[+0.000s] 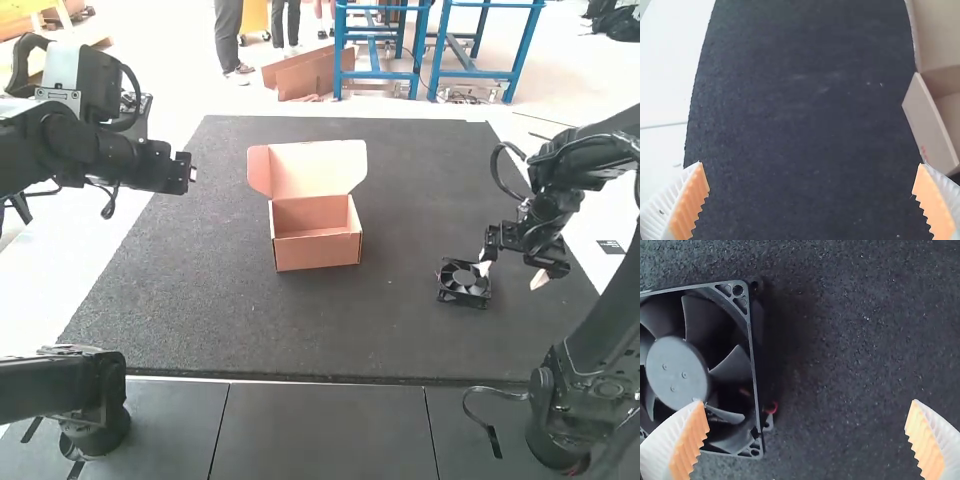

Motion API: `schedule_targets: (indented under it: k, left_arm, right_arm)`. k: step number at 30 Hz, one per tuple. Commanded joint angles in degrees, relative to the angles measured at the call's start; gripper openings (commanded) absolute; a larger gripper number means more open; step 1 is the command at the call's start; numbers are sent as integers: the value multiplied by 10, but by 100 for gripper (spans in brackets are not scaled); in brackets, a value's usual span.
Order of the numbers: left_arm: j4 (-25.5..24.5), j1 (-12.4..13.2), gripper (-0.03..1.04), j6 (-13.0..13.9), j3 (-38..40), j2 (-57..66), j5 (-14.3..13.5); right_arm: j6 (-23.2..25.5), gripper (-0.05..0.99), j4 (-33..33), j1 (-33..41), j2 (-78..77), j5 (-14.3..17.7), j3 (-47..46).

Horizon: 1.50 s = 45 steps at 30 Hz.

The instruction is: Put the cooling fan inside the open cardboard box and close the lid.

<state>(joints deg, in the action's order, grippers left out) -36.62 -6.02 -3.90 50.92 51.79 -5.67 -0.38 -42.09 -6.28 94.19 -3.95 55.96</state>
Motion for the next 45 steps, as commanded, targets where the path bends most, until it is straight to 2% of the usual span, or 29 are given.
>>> schedule_targets:
  k: [1, 24, 28, 30, 31, 33, 37, 40, 45]
  left_arm:
    - [4, -1, 97, 0, 23, -5, 11]
    - [5, 0, 97, 0, 23, -8, 11]
    - [5, 0, 97, 0, 23, -9, 11]
    - [4, 0, 97, 0, 23, -9, 11]
    - [4, 0, 97, 0, 23, -9, 11]
    - [4, 0, 97, 0, 25, -10, 11]
    - [1, 0, 97, 0, 27, -13, 11]
    - [1, 0, 97, 0, 27, -15, 11]
    - [-2, 0, 97, 0, 23, -19, 10]
  right_arm:
    - [8, 90, 5, -8, 6, 11, -8]
    - [9, 90, 49, -8, 53, 26, -32]
    - [9, 75, 54, -5, 61, 25, -39]
    - [11, 56, 56, -6, 62, 20, -41]
    - [13, 43, 57, -7, 61, 16, -42]
    - [28, 22, 60, -7, 62, -4, -45]
    - [45, -2, 77, -3, 61, -28, -49]
    - [58, -2, 78, 3, 59, -33, -47]
    - [50, -2, 65, 9, 34, -51, -28]
